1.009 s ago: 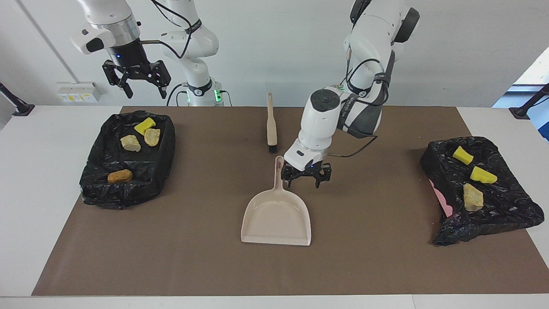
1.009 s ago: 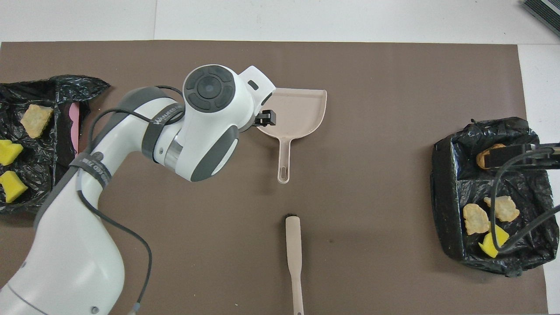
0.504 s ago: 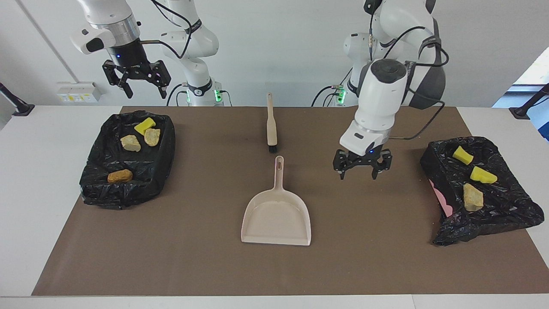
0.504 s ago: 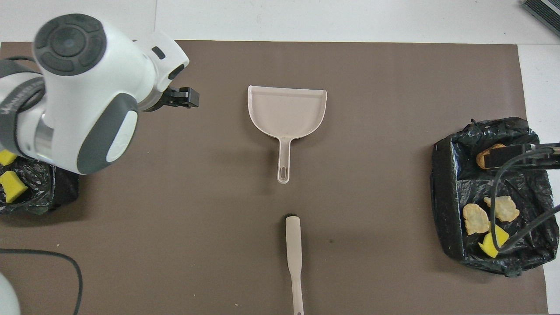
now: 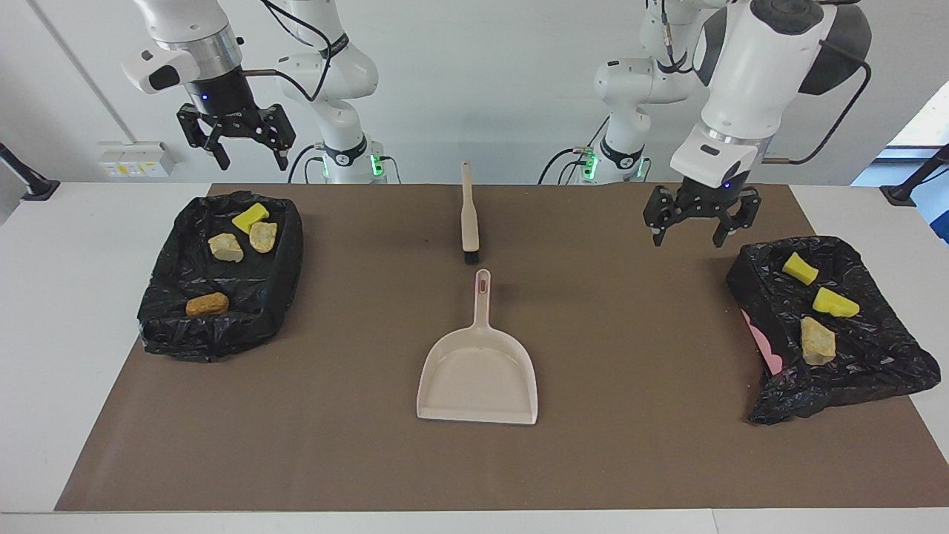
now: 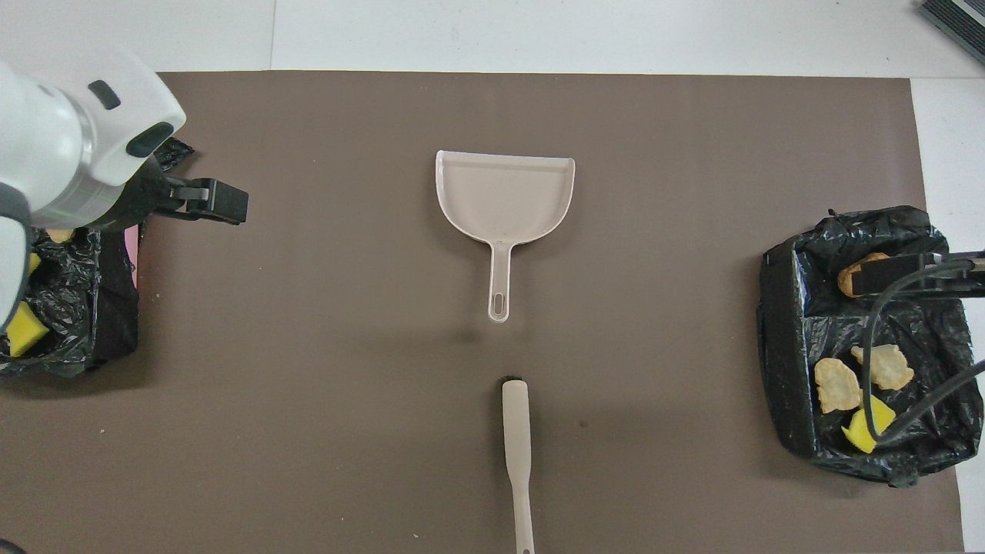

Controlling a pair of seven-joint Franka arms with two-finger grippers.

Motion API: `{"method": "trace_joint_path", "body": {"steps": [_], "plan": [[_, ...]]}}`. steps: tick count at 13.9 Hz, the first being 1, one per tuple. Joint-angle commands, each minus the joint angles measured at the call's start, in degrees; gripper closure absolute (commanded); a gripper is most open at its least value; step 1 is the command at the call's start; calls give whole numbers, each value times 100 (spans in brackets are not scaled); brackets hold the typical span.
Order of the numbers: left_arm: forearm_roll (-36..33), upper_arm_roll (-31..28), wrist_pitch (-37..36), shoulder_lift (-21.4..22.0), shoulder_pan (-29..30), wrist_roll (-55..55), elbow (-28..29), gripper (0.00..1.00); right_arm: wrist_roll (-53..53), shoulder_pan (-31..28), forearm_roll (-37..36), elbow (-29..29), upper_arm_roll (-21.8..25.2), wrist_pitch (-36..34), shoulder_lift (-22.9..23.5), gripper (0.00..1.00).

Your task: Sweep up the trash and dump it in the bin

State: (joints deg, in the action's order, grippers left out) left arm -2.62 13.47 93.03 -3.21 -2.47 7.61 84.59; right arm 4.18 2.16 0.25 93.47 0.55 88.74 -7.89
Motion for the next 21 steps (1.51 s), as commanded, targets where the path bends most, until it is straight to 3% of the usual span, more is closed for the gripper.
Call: {"method": "trace_joint_path", "body": {"steps": [1,15,18,21], "plan": [[280,15,-503,435,203,-233,127,0,-93,-14,107,40,24,-32,-38,0],[254,24,-513,593,203,-119,145,0,-93,-14,107,40,24,-32,-38,0],[262,-335,-601,602,-41,-128,145,0,-93,-14,107,40,24,-32,-38,0],[271,-1197,-733,646,-719,-172,145,0,-93,-14,115,40,33,-32,-38,0]]}}
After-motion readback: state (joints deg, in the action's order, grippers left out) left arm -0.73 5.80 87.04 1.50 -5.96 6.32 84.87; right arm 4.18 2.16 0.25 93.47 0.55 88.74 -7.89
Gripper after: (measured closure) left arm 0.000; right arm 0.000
